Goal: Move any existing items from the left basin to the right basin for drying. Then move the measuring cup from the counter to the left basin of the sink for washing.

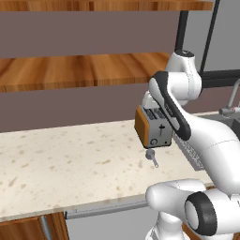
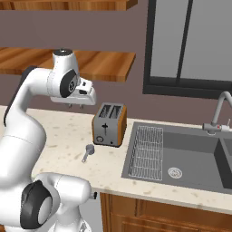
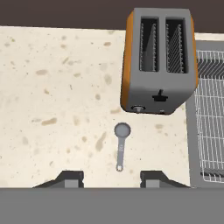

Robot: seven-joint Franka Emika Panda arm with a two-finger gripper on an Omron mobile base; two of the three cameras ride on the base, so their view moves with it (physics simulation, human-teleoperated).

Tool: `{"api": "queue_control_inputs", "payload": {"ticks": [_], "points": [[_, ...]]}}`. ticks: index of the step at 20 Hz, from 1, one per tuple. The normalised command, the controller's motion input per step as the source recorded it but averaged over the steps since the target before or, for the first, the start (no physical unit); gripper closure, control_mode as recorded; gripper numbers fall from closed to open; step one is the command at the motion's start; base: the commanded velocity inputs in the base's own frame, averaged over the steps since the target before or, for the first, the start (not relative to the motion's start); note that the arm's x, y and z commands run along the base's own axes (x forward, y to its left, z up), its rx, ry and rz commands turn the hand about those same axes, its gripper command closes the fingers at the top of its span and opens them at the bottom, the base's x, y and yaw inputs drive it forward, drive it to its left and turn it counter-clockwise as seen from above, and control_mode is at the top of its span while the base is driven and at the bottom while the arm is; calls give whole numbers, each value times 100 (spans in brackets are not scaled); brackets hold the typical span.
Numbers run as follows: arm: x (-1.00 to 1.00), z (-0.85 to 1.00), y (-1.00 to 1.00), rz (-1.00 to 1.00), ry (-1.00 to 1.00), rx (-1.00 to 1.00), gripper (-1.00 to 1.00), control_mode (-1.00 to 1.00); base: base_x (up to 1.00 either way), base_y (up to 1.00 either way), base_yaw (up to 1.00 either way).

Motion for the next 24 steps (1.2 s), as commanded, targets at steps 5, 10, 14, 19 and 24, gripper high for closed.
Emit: {"api": "queue_control_inputs", "payload": {"ticks": [5, 10, 14, 19, 24], "points": [[-1, -1, -1, 0, -1, 0, -100, -100, 0, 0, 0], [-26, -59, 0, 0, 5, -1, -100, -100, 0, 0, 0], [-25, -97, 0, -1, 18, 0, -100, -100, 0, 0, 0], [0, -84, 0, 0, 12, 0, -100, -100, 0, 0, 0], [1, -78, 0, -1, 11, -4, -100, -100, 0, 0, 0]]}}
